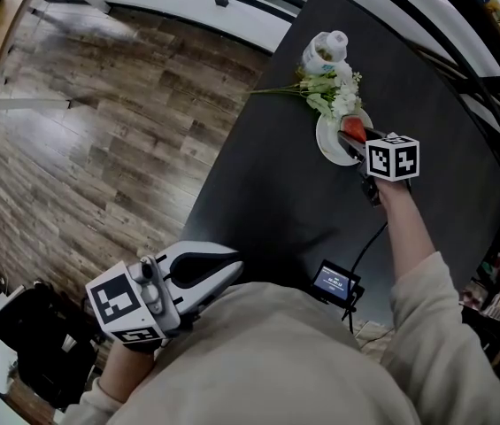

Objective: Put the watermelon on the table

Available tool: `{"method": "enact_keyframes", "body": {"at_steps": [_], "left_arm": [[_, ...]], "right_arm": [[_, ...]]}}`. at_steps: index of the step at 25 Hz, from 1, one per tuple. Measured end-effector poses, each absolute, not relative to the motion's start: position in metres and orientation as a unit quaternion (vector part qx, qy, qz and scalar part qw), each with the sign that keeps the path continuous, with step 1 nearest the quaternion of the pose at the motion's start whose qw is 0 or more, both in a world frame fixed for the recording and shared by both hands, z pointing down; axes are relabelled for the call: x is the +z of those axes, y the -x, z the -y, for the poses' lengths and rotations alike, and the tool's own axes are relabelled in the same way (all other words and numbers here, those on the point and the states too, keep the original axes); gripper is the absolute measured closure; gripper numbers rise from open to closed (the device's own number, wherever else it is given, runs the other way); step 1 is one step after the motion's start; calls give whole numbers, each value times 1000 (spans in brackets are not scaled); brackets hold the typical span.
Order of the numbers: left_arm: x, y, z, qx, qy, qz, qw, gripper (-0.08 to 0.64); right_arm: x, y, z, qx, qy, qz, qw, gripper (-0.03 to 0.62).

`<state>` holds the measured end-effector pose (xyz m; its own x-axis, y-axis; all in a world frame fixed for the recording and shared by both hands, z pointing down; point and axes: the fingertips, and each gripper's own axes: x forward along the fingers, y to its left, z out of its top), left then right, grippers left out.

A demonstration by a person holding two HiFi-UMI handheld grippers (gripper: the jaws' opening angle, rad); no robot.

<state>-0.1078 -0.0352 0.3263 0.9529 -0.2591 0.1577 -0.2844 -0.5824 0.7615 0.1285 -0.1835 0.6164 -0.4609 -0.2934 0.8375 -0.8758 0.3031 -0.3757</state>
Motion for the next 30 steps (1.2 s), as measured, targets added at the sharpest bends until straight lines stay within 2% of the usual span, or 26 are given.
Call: {"method": "enact_keyframes", "body": {"at_steps": [11,16,25,30], "left_arm": [[330,109,32,20,-885,153,439,558],[330,111,35,13,-885,156,440,558],[328,118,34,19,-888,163,429,558],[313,116,35,15,-899,162,405,558]], "right_arm": [[620,-130,185,414,-409,733,353,390],[617,-132,188,421,-417,731,338,325],[608,-139,184,423,-427,729,328,322],[574,-152,179,397,-446,735,323,322]]}}
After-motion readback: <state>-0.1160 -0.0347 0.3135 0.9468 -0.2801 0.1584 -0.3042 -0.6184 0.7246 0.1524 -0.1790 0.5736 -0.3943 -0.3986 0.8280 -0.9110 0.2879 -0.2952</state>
